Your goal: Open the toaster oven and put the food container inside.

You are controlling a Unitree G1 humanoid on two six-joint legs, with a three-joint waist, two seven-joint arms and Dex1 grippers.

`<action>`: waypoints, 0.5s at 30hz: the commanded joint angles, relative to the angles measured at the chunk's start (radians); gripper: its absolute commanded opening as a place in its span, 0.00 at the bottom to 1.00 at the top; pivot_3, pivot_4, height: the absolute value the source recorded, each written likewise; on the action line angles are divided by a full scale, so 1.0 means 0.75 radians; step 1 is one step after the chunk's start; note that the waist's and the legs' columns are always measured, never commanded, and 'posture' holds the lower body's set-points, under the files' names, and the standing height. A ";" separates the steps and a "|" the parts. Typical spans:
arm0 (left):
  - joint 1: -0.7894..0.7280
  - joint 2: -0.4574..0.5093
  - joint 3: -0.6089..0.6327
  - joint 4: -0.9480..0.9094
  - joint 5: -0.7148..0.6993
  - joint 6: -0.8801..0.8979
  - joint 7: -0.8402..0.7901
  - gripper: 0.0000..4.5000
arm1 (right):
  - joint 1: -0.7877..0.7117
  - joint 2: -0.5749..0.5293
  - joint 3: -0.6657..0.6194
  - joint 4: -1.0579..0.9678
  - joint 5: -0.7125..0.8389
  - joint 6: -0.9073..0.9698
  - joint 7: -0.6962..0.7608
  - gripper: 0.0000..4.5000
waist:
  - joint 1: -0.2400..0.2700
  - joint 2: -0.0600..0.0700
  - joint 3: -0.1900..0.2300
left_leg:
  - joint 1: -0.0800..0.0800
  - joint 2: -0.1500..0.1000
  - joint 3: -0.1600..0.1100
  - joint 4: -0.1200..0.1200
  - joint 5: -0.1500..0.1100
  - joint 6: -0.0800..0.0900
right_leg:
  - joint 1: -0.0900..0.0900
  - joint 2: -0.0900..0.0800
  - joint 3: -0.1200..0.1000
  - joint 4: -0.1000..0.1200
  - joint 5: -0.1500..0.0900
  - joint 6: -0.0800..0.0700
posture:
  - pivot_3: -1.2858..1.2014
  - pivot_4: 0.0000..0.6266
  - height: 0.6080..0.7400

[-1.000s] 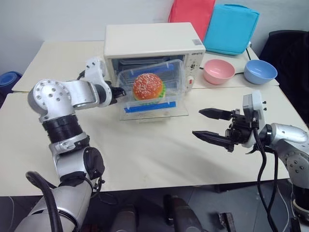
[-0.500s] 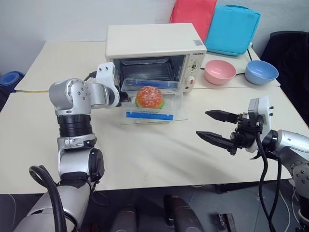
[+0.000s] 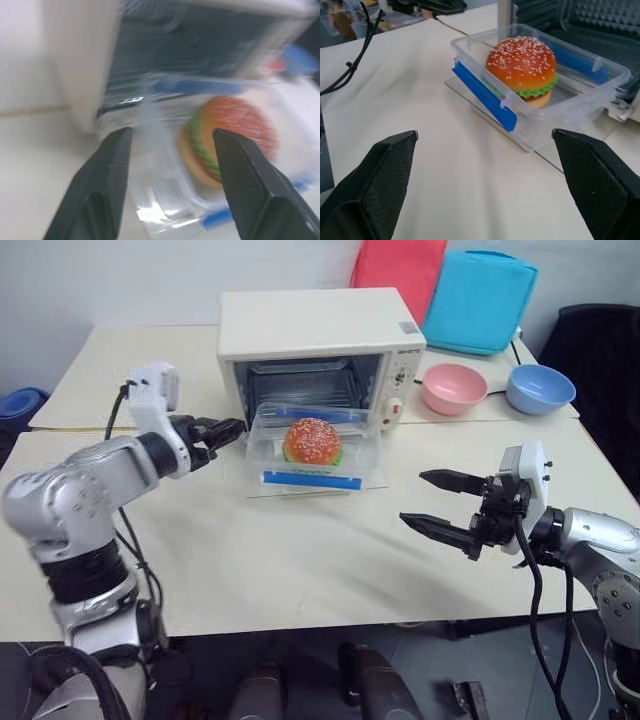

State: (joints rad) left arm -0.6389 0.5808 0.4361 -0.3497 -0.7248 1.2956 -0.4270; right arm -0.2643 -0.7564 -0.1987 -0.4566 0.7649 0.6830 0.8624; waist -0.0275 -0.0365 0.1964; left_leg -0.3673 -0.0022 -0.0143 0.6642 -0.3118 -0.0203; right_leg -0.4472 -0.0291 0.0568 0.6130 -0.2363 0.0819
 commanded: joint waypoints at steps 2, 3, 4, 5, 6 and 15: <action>0.257 0.195 -0.052 -0.173 -0.109 -0.246 -0.453 0.28 | -0.047 0.015 0.066 0.028 -0.022 -0.031 0.032 0.70 | 0.000 0.000 0.000 | 0.000 -0.001 0.000 0.000 0.000 0.002 | 0.001 -0.001 0.000 -0.001 0.000 -0.001 | 0.52 0.24 1.00; 0.310 0.237 -0.092 -0.169 -0.083 -0.301 -0.509 0.20 | -0.064 0.030 0.106 0.045 -0.037 -0.035 0.036 0.61 | 0.001 0.000 0.000 | 0.000 -0.001 0.000 0.000 0.000 0.002 | 0.001 -0.001 0.000 -0.001 -0.001 -0.002 | 0.52 0.24 1.00; 0.339 0.258 -0.129 -0.153 -0.056 -0.351 -0.539 0.16 | -0.083 0.047 0.147 0.061 -0.058 -0.043 0.041 0.56 | 0.001 0.000 0.000 | 0.000 -0.001 0.000 0.000 0.000 0.003 | 0.001 -0.001 0.000 -0.001 -0.001 -0.002 | 0.52 0.24 1.00; 0.357 0.272 -0.160 -0.134 -0.032 -0.397 -0.556 0.07 | -0.100 0.062 0.179 0.078 -0.077 -0.049 0.043 0.46 | 0.003 0.000 0.000 | 0.001 -0.001 -0.001 0.001 0.000 0.003 | 0.002 -0.001 0.000 -0.002 -0.002 -0.004 | 0.52 0.24 1.00; 0.369 0.280 -0.199 -0.111 -0.003 -0.443 -0.571 0.00 | -0.125 0.086 0.215 0.105 -0.101 -0.059 0.042 0.39 | 0.003 0.000 0.000 | 0.000 -0.001 -0.001 0.001 0.001 0.004 | 0.002 0.000 0.000 -0.002 -0.002 -0.004 | 0.52 0.24 1.00; 0.223 0.140 -0.550 0.152 0.269 -0.730 -0.520 0.00 | -0.379 0.309 0.423 0.492 -0.403 -0.216 -0.049 0.01 | 0.000 0.000 0.000 | -0.001 -0.002 -0.002 0.001 0.001 0.007 | 0.001 0.001 0.000 -0.001 0.000 0.000 | 0.52 0.24 1.00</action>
State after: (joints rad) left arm -0.4450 0.6927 0.0450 -0.2541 -0.5617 0.7885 -0.8349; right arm -0.5278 -0.5341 0.1154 -0.1170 0.5033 0.5619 0.8460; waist -0.0273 -0.0364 0.1964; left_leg -0.3681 -0.0033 -0.0155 0.6647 -0.3111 -0.0150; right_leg -0.4462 -0.0293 0.0565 0.6122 -0.2364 0.0816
